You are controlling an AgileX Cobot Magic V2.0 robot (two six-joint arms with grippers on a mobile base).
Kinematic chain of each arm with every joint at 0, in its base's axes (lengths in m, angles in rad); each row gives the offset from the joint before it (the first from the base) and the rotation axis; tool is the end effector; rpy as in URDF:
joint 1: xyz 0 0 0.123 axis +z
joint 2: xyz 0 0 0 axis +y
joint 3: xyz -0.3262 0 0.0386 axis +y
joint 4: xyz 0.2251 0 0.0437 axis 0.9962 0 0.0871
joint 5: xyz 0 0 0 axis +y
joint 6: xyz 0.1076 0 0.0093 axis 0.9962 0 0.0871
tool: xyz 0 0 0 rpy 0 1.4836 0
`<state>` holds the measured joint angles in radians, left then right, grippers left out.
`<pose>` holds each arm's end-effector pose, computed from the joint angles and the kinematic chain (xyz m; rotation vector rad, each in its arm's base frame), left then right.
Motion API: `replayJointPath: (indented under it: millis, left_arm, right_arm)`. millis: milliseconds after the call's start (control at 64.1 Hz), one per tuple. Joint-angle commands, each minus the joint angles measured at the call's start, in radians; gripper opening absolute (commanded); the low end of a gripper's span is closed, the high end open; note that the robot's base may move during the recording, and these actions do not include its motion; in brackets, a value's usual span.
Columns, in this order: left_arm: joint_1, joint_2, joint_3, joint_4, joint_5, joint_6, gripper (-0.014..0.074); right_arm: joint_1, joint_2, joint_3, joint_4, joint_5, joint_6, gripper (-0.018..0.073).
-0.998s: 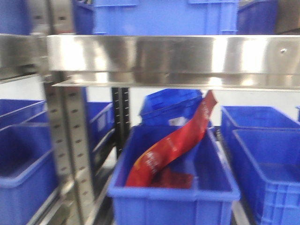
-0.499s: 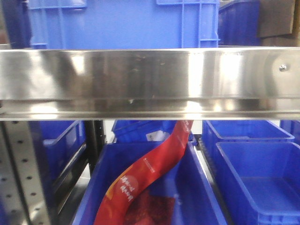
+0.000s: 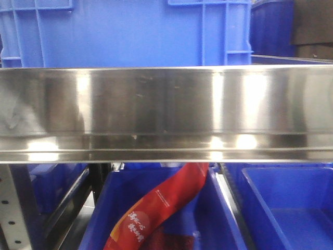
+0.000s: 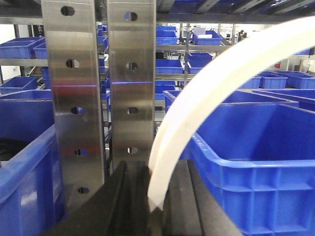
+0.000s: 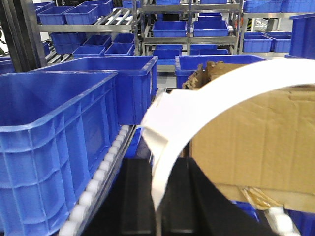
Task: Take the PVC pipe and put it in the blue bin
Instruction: 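Drive up to the shelf of blue bins and stop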
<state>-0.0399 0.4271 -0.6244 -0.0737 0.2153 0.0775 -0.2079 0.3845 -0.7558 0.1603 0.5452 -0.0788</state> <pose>0.0389 -0.0033 0.3877 0.0467 1.5004 -0.0395 0.0148 0.0060 0.3947 0.1567 1.6443 -0.0453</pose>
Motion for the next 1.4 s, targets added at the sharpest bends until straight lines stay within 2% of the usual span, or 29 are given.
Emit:
replayJointPath:
  millis: [0, 686, 826, 1107, 1169, 1232, 1325, 1387]
  left_arm:
    - [-0.006, -0.004, -0.005, -0.004, -0.024, -0.001, -0.0111]
    - [-0.006, -0.004, -0.005, -0.004, -0.024, -0.001, -0.0111]
    - [-0.006, -0.004, -0.005, -0.004, -0.079, -0.001, -0.0111]
    - [-0.006, -0.004, -0.005, -0.004, -0.078, -0.001, -0.0111]
    - [-0.006, -0.004, -0.005, -0.004, -0.078, -0.001, -0.0111]
    - [-0.006, -0.004, -0.005, -0.004, -0.079, -0.001, -0.0111]
    - [-0.006, -0.004, -0.005, -0.004, -0.082, -0.001, -0.0111]
    - [-0.006, -0.004, -0.005, -0.004, -0.082, -0.001, -0.0111]
  right_arm:
    - [-0.001, -0.001, 0.000, -0.001, -0.031, 0.000, -0.0162]
    - [-0.001, -0.001, 0.000, -0.001, -0.031, 0.000, -0.0162]
    - [-0.001, -0.001, 0.000, -0.001, -0.031, 0.000, -0.0162]
    - [-0.001, 0.001, 0.000, 0.003, -0.041, 0.000, -0.0162]
    - [-0.001, 0.001, -0.005, 0.044, -0.081, 0.000, -0.0162]
    - [-0.001, 0.013, -0.028, 0.126, -0.099, -0.022, -0.0162]
    - [-0.001, 0.065, -0.091, 0.237, -0.077, -0.127, -0.0162]
    - [-0.001, 0.106, -0.123, 0.275, -0.059, -0.202, -0.0162]
